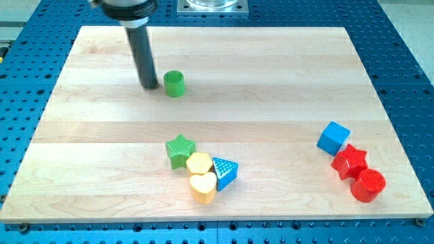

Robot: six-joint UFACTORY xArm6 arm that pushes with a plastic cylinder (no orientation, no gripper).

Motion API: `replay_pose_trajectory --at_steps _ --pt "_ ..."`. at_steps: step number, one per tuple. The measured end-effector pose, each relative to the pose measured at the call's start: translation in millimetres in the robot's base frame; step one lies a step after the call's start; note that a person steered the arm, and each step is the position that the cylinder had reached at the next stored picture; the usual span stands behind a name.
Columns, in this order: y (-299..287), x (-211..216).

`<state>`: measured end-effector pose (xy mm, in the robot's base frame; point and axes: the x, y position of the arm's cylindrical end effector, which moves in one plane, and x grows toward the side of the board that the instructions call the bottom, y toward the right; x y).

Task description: Push the green circle into the left side of the red star

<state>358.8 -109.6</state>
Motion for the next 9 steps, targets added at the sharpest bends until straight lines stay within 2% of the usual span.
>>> replay_pose_trajectory --at_steps 2,3,4,5,6,7,8,9 --pt "143 34" --pt "164 95" --pt "164 33" --pt "128 3" --pt "89 86" --pt "196 128" --pt "173 110" --pt "233 100"
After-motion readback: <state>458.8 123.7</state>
